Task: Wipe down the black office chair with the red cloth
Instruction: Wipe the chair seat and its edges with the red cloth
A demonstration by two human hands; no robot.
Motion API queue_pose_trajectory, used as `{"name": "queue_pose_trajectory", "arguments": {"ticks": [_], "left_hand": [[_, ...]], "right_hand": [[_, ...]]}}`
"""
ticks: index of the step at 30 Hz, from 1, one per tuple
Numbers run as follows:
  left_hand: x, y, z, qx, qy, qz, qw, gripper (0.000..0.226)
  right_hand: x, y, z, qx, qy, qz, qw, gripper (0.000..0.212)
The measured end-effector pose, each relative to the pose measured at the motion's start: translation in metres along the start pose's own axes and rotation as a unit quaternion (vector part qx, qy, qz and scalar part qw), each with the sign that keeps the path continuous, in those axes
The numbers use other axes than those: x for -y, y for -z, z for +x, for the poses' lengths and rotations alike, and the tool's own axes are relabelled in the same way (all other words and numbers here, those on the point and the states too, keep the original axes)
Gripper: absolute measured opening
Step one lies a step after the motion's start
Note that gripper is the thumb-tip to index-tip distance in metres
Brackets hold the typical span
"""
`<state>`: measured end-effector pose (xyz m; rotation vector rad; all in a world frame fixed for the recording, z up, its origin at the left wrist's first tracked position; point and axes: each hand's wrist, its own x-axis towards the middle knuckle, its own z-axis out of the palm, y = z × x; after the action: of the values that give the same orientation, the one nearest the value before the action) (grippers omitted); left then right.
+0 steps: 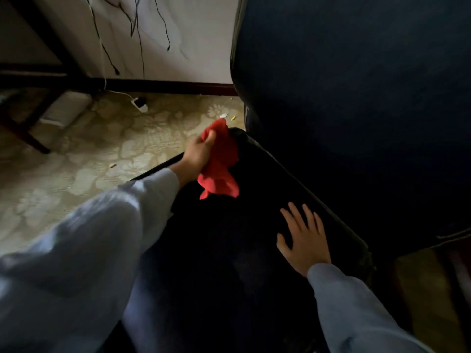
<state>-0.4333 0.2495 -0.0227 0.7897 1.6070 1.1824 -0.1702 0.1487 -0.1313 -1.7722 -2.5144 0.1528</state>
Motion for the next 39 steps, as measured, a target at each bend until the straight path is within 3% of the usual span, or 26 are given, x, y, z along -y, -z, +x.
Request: {"name": "queue_pose_trajectory", "arguments": {"ticks": [2, 5, 10, 13, 16, 20, 33, 37, 39], "left_hand": [[-0.007, 0.001, 0.024, -0.063, -0.053, 0.1, 0.992, 0.036], [-0.002, -0.001, 0.054, -0.11, -0.148, 0.252, 0.95, 0.033], [0.014, -0.015, 0.105, -0.066, -0.137, 0.449, 0.881, 0.03], [0.023, -0.033, 0.111, -0.003, -0.139, 0.559, 0.818, 0.035], [0.028, -0.039, 0.111, 0.0, -0.151, 0.589, 0.794, 0.039], [0.035, -0.047, 0.096, 0.061, -0.179, 0.649, 0.737, 0.046], [0.078, -0.064, -0.033, 0.171, -0.273, 0.652, 0.686, 0.048], [0.084, -0.051, -0.066, 0.241, -0.291, 0.653, 0.656, 0.049], [0.088, -0.034, -0.073, 0.287, -0.319, 0.655, 0.622, 0.048]], "right_hand": [[-0.003, -0.001, 0.002, 0.01, 0.004, -0.013, 1.0, 0.063], [-0.006, -0.003, 0.006, 0.017, 0.015, -0.027, 0.999, 0.063], [-0.009, -0.004, 0.008, -0.01, 0.035, -0.011, 0.999, 0.061], [-0.011, -0.007, 0.008, -0.019, 0.039, -0.009, 0.999, 0.061], [-0.01, -0.008, 0.008, -0.025, 0.04, -0.023, 0.999, 0.061], [-0.006, -0.007, 0.005, -0.032, 0.027, -0.031, 0.999, 0.061], [0.002, 0.0, -0.004, -0.04, 0.011, 0.002, 0.999, 0.058], [0.005, 0.002, -0.008, -0.033, 0.003, 0.02, 0.999, 0.056], [0.007, 0.004, -0.011, -0.032, -0.007, 0.041, 0.999, 0.058]]}}
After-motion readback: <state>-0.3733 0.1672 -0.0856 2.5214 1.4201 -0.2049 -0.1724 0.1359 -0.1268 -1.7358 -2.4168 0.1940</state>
